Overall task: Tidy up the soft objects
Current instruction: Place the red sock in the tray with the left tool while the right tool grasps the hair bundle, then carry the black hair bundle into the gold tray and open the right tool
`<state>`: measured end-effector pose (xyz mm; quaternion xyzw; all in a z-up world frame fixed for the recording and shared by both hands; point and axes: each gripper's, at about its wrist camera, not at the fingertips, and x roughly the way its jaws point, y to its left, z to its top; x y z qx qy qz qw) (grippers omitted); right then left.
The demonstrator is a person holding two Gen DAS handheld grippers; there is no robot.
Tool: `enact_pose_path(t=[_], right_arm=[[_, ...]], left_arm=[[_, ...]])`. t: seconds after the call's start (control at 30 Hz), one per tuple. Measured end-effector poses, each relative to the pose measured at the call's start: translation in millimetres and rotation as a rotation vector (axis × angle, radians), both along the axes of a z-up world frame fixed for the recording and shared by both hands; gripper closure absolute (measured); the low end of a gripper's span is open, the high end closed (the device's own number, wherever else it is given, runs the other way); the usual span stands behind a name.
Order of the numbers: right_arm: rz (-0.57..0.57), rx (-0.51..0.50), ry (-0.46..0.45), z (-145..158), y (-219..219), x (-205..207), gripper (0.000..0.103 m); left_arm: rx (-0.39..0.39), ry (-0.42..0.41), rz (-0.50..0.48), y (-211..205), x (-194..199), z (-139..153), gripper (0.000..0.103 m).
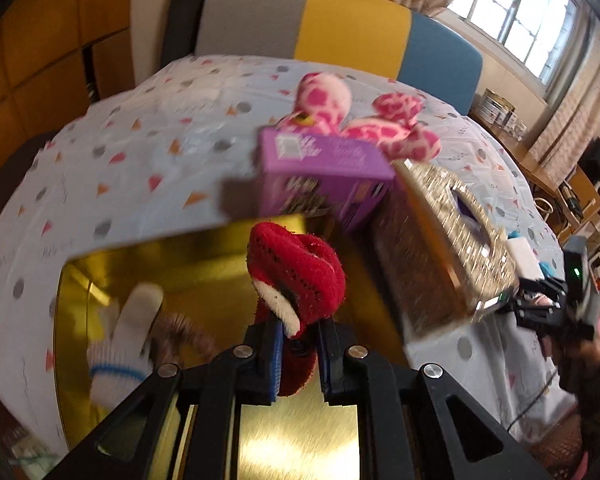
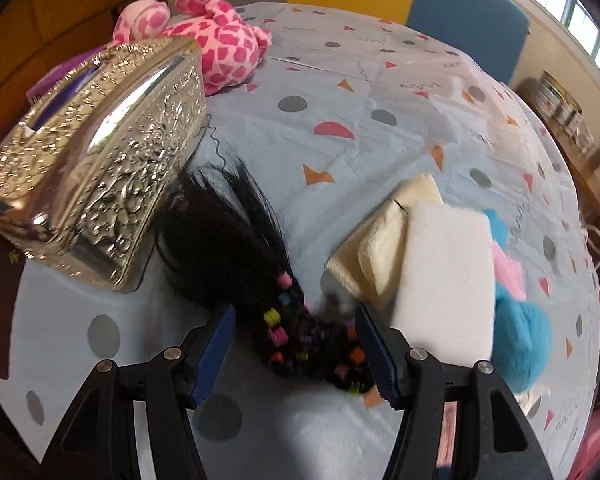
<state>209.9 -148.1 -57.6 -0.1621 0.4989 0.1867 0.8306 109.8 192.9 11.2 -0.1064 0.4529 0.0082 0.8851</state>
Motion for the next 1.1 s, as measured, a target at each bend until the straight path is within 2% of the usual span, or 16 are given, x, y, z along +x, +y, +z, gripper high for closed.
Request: enact_pose_path(t=[0.07,0.2,0.37,0.47,0.67,0.83,0.9,0.97,1.1], right_arm=[[-0.003,-0.004,0.021,-5.7,3.1,6.6,0.057],[-0.007,-0.014,0.044,-13.5,8.8,14.2,0.073],[-0.062,-0.009,0.092,-16.3,8.5,21.0,0.073],[-0.093,0.001,0.111,-17.1,5.7,25.8,0.073],[-0.193,0.049,0.119,-12.1,-3.6,49.2,0.08],[-0.279,0.144,0.077,20.2,-13.2,66.6,0.08],[-0.299,0.179,0.058,35.6,-12.0,75.5,0.08],[-0.31,0.194,0.039,49.7,-5.5,83.9,0.08],[-0.321,0.216,-0.005,78.5,20.8,101.6,0.08]], left_arm=[[-0.024,0.011,0.029,8.4,-14.0,-8.0,0.088],[-0.066,0.045,0.079,23.4,-36.7,-27.2,0.088],[-0.083,0.098,0.095,27.4,-47.8,-53.7,0.087],[-0.042,0.101,0.061,18.4,-48.0,-58.9,0.084],[-0.016,0.068,0.059,15.5,-51.3,-55.8,0.064],[0.008,0.041,0.102,23.0,-60.9,-48.8,0.05],[0.026,0.026,0.125,27.6,-66.2,-41.0,0.047],[0.069,0.006,0.157,30.2,-75.4,-31.8,0.047],[0.115,-0.04,0.207,33.6,-92.8,-14.7,0.038]])
